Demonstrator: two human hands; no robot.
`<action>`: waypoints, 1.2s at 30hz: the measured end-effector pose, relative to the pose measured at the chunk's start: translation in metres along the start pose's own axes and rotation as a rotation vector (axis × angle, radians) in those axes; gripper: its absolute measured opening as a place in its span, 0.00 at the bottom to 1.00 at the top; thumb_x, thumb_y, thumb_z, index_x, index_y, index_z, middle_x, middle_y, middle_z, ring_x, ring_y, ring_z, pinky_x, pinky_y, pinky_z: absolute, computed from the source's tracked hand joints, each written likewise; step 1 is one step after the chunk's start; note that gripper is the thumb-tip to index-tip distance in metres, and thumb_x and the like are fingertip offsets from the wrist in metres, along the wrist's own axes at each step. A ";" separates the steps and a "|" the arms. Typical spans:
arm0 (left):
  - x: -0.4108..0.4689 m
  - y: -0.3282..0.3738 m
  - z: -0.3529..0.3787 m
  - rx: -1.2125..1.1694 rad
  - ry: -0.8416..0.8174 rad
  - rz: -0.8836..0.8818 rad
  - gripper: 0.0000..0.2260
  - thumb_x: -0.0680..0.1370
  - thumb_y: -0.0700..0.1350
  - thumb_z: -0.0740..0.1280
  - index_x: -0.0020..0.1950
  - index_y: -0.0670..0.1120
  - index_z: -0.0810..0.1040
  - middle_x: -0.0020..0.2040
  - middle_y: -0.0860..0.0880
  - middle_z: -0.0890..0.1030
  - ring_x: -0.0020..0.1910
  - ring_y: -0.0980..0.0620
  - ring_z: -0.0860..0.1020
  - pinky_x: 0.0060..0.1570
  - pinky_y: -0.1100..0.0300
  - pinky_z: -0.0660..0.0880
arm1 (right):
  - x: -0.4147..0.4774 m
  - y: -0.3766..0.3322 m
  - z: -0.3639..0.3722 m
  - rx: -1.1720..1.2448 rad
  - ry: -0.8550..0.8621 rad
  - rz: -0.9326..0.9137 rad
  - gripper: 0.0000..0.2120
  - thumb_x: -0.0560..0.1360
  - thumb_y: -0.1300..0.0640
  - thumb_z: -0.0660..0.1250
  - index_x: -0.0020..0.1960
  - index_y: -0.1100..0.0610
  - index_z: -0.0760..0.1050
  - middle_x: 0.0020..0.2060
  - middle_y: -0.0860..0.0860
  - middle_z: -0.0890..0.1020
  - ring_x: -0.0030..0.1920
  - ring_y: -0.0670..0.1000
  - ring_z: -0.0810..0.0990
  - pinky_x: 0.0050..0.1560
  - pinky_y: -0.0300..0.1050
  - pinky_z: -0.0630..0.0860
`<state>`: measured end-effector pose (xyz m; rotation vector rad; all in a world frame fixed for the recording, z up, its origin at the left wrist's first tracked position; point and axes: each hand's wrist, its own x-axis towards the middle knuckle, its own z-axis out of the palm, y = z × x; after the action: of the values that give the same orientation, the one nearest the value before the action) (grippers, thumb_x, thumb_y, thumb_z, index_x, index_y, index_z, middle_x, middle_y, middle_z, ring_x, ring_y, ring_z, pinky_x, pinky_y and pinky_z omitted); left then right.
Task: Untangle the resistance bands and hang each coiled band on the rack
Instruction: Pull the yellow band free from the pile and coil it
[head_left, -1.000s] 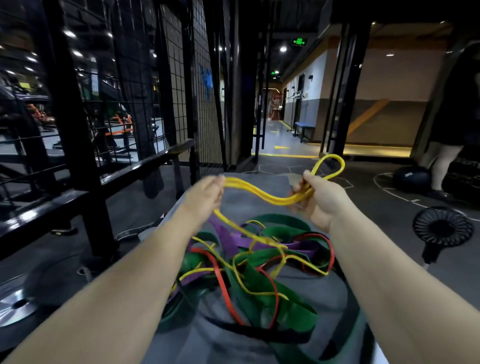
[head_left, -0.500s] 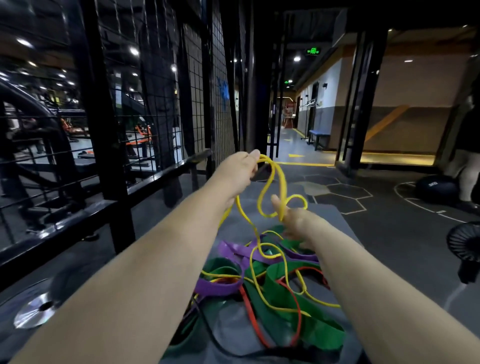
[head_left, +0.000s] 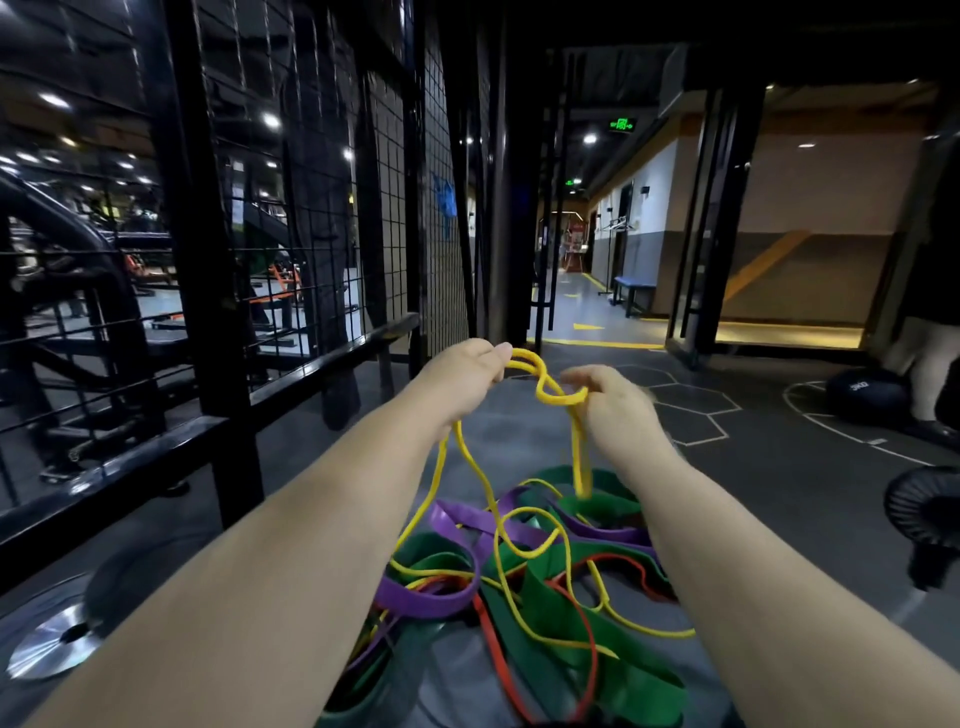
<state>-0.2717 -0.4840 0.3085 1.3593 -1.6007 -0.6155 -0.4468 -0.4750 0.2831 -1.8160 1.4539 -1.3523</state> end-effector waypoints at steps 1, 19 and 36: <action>-0.001 0.000 0.000 0.010 -0.008 -0.002 0.16 0.79 0.57 0.59 0.35 0.50 0.71 0.34 0.50 0.70 0.38 0.48 0.68 0.46 0.51 0.68 | -0.003 -0.006 0.001 0.136 -0.023 -0.018 0.19 0.69 0.62 0.64 0.58 0.50 0.78 0.56 0.50 0.80 0.59 0.51 0.76 0.58 0.48 0.74; -0.012 0.008 0.000 -0.086 -0.086 -0.020 0.11 0.79 0.47 0.65 0.36 0.49 0.73 0.35 0.50 0.72 0.34 0.53 0.68 0.35 0.57 0.64 | -0.010 -0.017 0.015 0.430 -0.325 -0.058 0.14 0.74 0.56 0.69 0.58 0.45 0.74 0.54 0.43 0.80 0.54 0.36 0.78 0.51 0.34 0.73; -0.020 0.027 -0.004 -0.041 0.012 0.077 0.17 0.76 0.63 0.63 0.44 0.50 0.77 0.38 0.49 0.77 0.40 0.47 0.75 0.47 0.51 0.75 | -0.024 -0.013 0.058 0.718 -0.418 0.125 0.16 0.83 0.56 0.59 0.36 0.56 0.67 0.21 0.47 0.63 0.22 0.48 0.64 0.34 0.47 0.74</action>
<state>-0.2819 -0.4571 0.3260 1.2629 -1.6147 -0.5903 -0.3884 -0.4611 0.2594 -1.3846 0.7153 -1.1358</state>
